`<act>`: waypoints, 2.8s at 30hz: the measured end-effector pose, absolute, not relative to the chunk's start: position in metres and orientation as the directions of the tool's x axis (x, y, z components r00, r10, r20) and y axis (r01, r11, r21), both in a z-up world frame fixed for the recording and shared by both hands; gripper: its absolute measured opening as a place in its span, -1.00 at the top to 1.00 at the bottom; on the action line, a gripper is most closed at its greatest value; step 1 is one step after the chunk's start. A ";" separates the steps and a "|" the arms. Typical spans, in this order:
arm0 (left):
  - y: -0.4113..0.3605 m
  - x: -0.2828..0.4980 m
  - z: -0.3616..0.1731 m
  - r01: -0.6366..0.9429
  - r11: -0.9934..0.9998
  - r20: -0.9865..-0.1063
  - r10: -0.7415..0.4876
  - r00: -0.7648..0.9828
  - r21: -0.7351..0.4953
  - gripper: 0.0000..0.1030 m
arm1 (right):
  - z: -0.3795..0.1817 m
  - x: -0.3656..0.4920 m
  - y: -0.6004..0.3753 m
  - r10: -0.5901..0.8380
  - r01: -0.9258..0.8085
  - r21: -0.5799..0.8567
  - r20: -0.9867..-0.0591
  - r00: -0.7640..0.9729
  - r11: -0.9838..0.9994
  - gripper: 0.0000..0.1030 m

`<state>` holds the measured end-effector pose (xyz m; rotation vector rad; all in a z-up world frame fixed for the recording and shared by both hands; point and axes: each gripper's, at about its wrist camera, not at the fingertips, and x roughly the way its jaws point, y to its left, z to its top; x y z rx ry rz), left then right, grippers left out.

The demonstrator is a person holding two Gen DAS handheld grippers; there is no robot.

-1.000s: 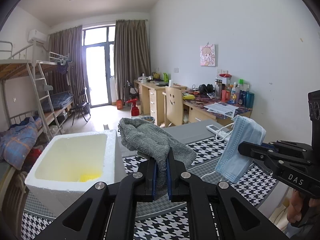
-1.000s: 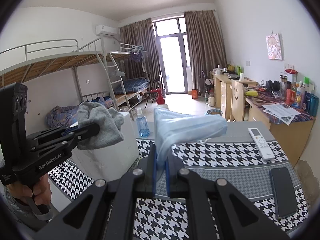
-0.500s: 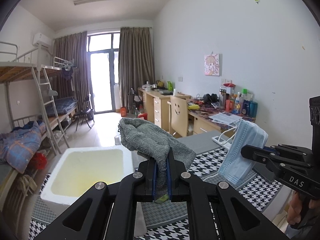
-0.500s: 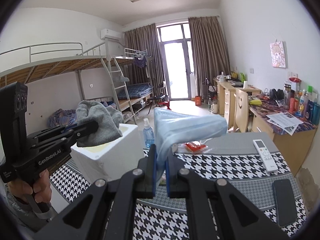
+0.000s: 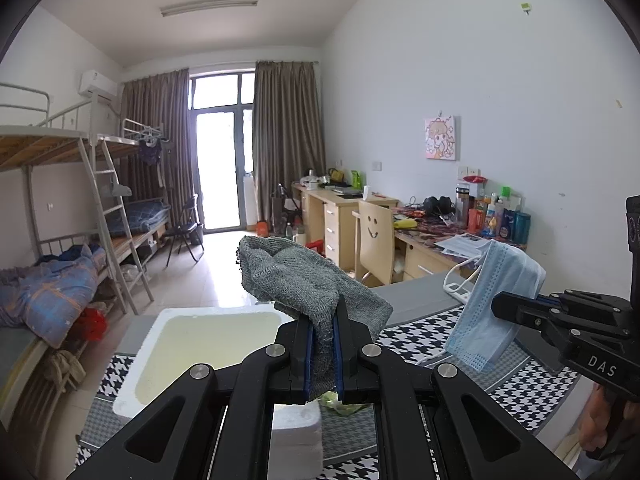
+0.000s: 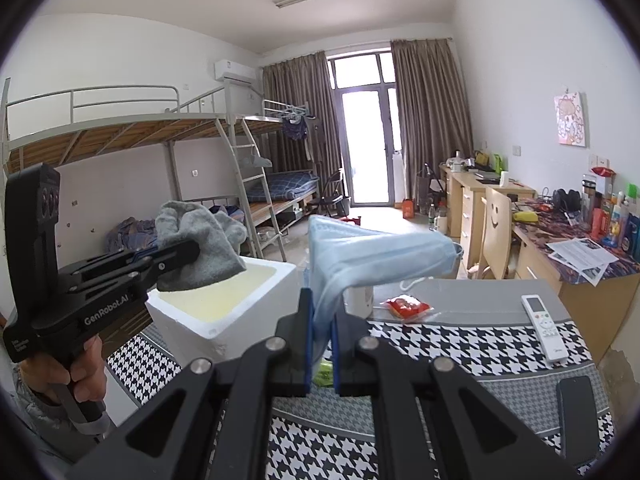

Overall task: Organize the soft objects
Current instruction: 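Lower the grey cloth into the foam box and open the left tool, then lower the blue mask into the foam box and open the right tool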

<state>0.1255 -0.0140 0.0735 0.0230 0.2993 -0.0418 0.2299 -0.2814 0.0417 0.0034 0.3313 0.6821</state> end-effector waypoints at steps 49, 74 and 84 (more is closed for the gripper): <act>0.045 0.163 0.043 -0.154 0.988 -0.436 0.148 0.888 0.021 0.75 | 0.039 0.255 -0.221 0.685 -0.707 0.080 -0.346 0.641 0.703 0.81; 0.065 0.135 0.051 -0.228 0.974 -0.322 0.220 0.921 0.014 -0.98 | 0.056 0.250 -0.194 0.694 -0.721 0.049 -0.323 0.643 0.691 0.81; 0.082 0.123 0.053 -0.276 0.961 -0.305 0.259 0.916 -0.010 -0.98 | 0.069 0.244 -0.190 0.701 -0.728 0.024 -0.291 0.650 0.685 0.81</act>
